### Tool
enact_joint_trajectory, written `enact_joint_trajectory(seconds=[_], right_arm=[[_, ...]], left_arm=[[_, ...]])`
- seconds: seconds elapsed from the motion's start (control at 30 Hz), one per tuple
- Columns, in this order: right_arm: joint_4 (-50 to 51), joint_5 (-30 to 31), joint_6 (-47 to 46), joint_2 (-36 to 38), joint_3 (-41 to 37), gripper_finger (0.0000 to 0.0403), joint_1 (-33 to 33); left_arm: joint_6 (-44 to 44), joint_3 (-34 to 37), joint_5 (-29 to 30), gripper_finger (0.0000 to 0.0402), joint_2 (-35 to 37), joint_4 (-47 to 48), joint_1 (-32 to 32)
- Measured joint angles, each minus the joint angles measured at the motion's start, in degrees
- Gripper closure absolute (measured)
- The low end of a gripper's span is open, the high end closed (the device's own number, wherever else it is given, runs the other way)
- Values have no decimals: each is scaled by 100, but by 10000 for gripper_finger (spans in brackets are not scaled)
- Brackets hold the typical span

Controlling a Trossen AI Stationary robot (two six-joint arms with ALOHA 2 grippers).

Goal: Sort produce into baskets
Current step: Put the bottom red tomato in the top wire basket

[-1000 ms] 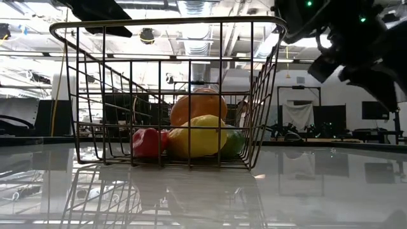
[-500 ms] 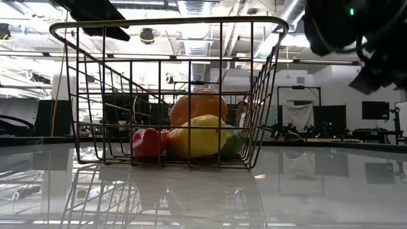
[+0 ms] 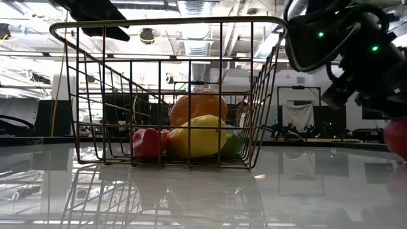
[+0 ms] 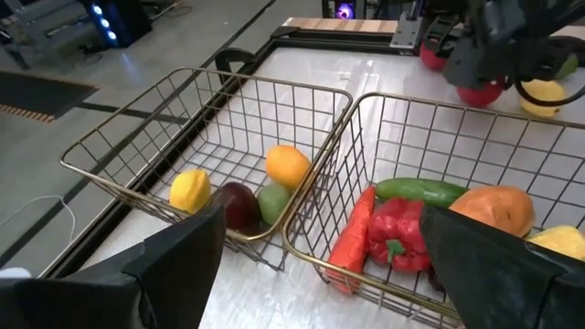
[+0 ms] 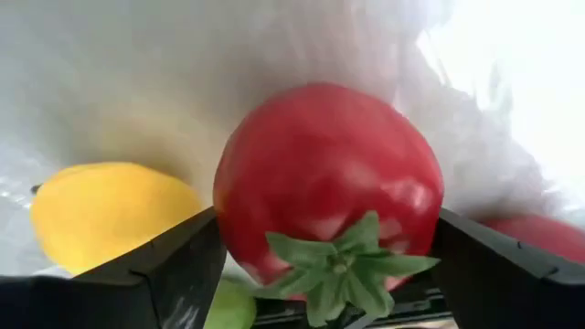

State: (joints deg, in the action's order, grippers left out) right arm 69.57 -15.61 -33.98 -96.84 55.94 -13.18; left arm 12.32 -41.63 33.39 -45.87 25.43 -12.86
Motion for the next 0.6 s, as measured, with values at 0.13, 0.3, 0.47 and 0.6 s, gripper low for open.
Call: enact_joint_trajectory(seconds=[0.13,0.3,0.47,0.6], right_arm=[[-26,284,158,0,1,33,128],[-122,521,307,0,2,64,213],[-183,553,434,0,2,91,202],[90,956,839,3,176,89,207]], left_arm=[[0,0,2,50,0,1,0],[0,0,2,50,2,15,-2],[0,0,0,50,1,17,-1],[-2,0,2,50,2,17,-2]])
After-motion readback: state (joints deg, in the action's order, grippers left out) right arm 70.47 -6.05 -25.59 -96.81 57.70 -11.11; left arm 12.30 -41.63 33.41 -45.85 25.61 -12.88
